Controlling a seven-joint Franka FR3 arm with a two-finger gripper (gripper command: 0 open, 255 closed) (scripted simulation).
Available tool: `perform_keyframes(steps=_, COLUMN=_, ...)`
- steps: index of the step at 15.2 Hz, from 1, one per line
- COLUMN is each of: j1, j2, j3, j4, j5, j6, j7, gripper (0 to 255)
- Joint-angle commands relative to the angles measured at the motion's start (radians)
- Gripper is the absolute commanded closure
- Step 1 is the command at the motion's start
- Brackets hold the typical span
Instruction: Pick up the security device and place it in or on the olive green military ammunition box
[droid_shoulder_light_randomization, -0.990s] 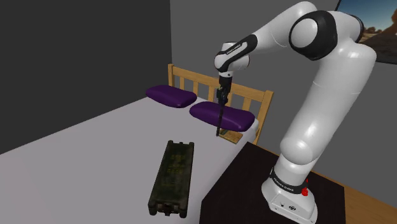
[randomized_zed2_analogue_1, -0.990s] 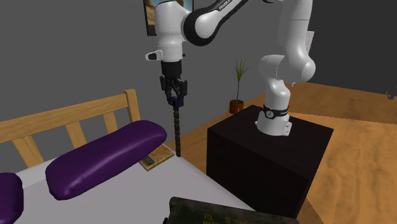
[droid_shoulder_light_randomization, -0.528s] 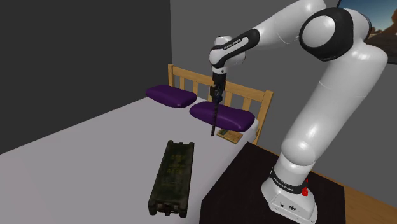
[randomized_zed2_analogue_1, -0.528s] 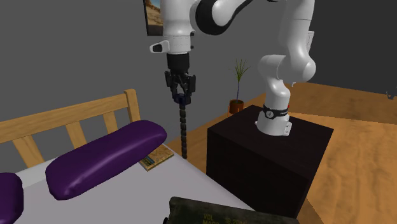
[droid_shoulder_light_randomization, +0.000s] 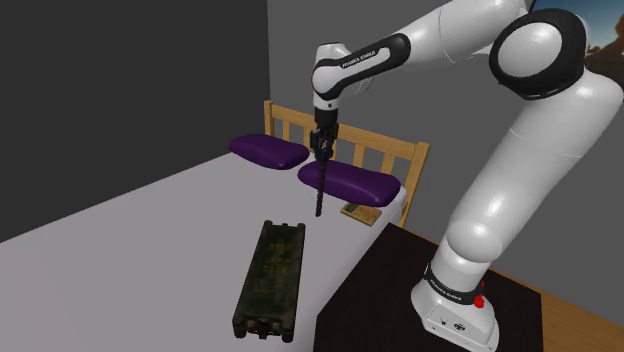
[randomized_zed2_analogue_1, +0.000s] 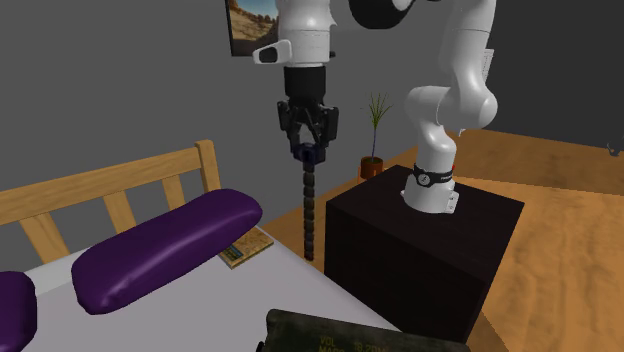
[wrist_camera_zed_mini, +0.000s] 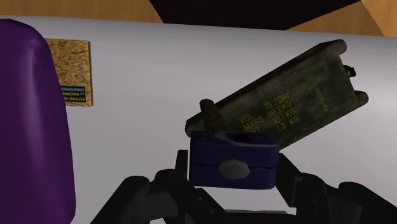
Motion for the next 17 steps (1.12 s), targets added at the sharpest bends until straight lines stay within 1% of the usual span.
perform_keyframes(steps=1, j1=0.023, j2=0.004, j3=0.028, j4=0.028, j5=0.006, j6=-0.025, j7=0.049, gripper=255)
perform_keyframes(steps=9, j1=0.105, j2=0.035, j3=0.13, j4=0.157, j5=0.023, j6=-0.122, j7=0.226, gripper=255)
perform_keyframes(steps=16, j1=0.175, j2=0.115, j3=0.21, j4=0.332, j5=0.024, j6=-0.215, j7=0.377, gripper=255)
perform_keyframes(steps=17, j1=0.175, j2=0.116, j3=0.21, j4=0.319, j5=0.024, j6=-0.202, j7=0.377, gripper=255)
